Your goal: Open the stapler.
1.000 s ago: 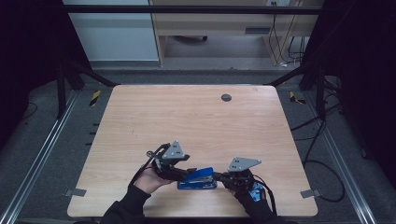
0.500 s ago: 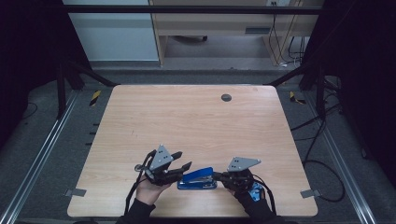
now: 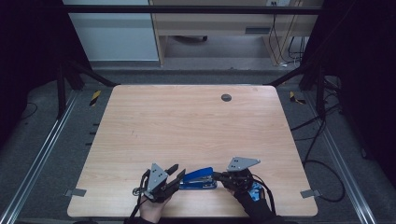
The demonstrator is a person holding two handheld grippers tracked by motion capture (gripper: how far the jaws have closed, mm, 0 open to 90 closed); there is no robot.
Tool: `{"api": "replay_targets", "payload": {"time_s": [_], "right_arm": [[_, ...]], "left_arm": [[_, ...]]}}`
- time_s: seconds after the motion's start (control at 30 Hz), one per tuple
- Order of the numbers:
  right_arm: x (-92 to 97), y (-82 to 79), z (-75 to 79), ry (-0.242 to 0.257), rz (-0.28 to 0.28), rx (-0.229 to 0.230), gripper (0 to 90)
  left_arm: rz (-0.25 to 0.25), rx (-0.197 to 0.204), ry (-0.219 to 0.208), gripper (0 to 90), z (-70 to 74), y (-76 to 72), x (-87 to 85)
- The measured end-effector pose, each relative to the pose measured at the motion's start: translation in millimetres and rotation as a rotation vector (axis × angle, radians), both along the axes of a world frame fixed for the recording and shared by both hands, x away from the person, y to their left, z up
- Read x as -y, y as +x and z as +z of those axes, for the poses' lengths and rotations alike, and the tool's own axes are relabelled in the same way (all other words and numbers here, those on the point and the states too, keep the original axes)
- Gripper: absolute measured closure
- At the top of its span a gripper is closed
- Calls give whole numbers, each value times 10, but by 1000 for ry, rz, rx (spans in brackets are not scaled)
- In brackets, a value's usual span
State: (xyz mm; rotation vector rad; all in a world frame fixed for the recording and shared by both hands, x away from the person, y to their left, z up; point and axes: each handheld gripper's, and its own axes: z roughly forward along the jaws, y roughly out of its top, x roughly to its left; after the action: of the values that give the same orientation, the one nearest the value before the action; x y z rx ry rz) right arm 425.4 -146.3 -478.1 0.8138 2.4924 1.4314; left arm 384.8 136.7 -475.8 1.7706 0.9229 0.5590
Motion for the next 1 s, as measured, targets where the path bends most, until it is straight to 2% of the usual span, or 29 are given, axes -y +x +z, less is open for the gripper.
{"api": "replay_targets", "payload": {"time_s": [0.2, 0.27, 0.4, 0.57, 0.77, 0.93, 1.0], "right_arm": [[-2, 2, 1, -1, 1, 0, 900], [-3, 2, 1, 0, 1, -1, 900], [-3, 3, 3, 1, 0, 0, 900], [-7, 0, 9, 5, 2, -2, 900], [-14, 8, 11, 3, 5, 0, 900], [-16, 8, 11, 2, 3, 0, 900], [-16, 9, 12, 2, 3, -1, 900]], "left_arm": [[18, -1, -27, 712, -72, -102, 13], [13, -3, -32, 735, -92, -138, 36], [-13, 21, -51, 769, -113, -237, 84], [-20, 37, -36, 820, -144, -314, 113], [-66, 37, -23, 864, -183, -371, 203], [-113, 18, -23, 885, -238, -360, 296], [-141, 29, -23, 895, -258, -342, 334]]}}
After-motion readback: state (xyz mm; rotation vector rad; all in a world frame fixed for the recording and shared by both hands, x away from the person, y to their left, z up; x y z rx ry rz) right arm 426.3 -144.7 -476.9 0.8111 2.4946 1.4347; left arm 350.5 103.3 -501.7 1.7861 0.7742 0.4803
